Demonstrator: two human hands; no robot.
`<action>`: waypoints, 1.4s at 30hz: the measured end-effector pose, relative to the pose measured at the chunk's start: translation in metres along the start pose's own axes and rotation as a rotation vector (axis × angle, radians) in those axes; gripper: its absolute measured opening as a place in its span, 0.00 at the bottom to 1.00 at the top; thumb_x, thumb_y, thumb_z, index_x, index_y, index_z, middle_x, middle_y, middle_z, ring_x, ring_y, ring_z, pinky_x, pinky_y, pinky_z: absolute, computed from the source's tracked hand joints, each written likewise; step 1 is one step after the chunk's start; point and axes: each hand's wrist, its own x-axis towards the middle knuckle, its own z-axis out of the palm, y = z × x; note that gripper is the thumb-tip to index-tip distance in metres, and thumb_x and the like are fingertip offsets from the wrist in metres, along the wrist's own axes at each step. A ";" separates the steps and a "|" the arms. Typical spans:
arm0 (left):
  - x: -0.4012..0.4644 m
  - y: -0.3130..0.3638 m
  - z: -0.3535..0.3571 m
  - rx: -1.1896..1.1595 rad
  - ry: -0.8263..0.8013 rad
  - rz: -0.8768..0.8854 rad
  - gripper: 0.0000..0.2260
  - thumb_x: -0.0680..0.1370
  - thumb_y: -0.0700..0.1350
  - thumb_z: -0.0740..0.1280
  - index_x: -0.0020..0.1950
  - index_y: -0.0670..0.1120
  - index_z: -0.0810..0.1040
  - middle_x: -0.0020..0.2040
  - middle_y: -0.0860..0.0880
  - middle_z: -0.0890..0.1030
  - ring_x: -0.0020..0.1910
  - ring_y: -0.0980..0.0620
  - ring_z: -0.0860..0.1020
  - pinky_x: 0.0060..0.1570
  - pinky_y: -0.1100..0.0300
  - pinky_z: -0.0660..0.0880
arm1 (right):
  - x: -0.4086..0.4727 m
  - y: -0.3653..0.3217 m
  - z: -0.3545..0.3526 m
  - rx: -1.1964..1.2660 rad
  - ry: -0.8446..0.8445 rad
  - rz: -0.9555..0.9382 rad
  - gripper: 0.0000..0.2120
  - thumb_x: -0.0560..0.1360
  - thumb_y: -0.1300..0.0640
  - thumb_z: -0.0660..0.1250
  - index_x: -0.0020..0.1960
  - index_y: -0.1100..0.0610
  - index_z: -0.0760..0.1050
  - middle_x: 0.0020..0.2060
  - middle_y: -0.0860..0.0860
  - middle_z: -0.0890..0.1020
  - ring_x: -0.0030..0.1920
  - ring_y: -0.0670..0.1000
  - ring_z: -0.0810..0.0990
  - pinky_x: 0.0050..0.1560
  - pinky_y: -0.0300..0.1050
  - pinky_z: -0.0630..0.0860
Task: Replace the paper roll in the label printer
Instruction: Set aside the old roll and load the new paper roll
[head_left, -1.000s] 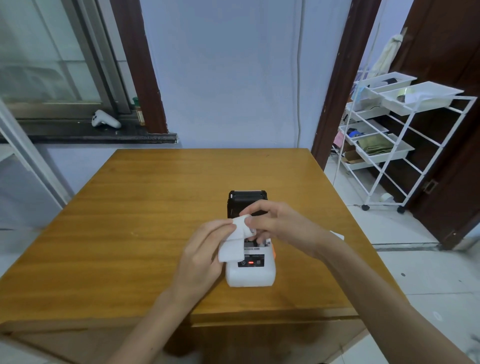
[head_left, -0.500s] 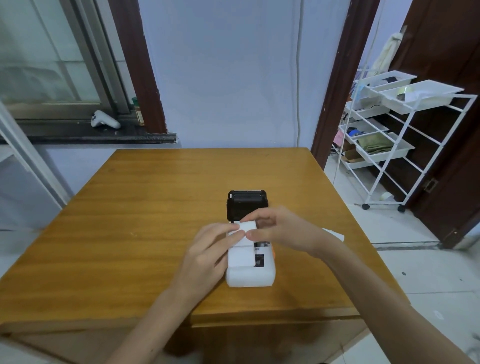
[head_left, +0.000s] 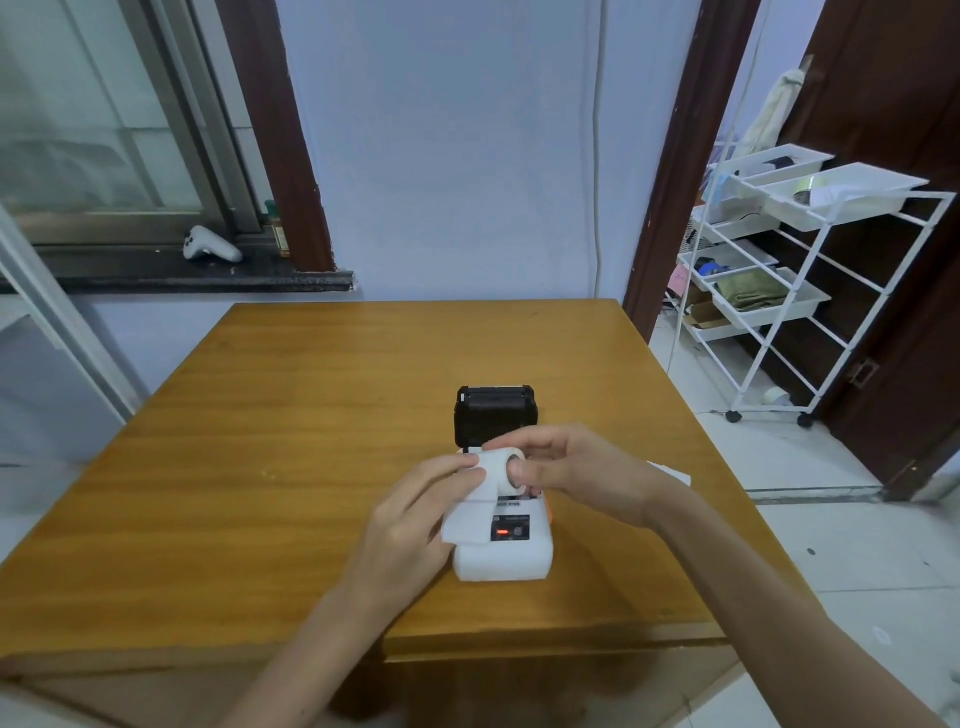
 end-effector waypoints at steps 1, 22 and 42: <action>0.000 0.000 -0.001 0.001 0.002 0.011 0.13 0.79 0.41 0.67 0.63 0.43 0.76 0.62 0.43 0.78 0.60 0.48 0.79 0.57 0.53 0.79 | 0.001 -0.001 0.001 -0.001 -0.009 0.002 0.16 0.75 0.54 0.69 0.62 0.55 0.79 0.53 0.54 0.83 0.50 0.54 0.80 0.50 0.45 0.76; 0.003 0.005 -0.002 0.070 0.048 0.097 0.06 0.79 0.37 0.66 0.56 0.42 0.76 0.61 0.44 0.77 0.56 0.45 0.80 0.57 0.58 0.76 | 0.005 -0.001 0.009 0.335 -0.010 0.015 0.20 0.73 0.56 0.69 0.64 0.61 0.77 0.43 0.56 0.81 0.33 0.49 0.78 0.36 0.36 0.77; 0.004 0.003 -0.002 0.001 0.046 0.015 0.16 0.73 0.43 0.73 0.58 0.44 0.72 0.62 0.42 0.77 0.62 0.51 0.76 0.60 0.62 0.74 | 0.002 -0.017 0.027 0.133 -0.021 0.077 0.14 0.83 0.53 0.57 0.61 0.61 0.74 0.38 0.52 0.80 0.33 0.49 0.78 0.33 0.39 0.72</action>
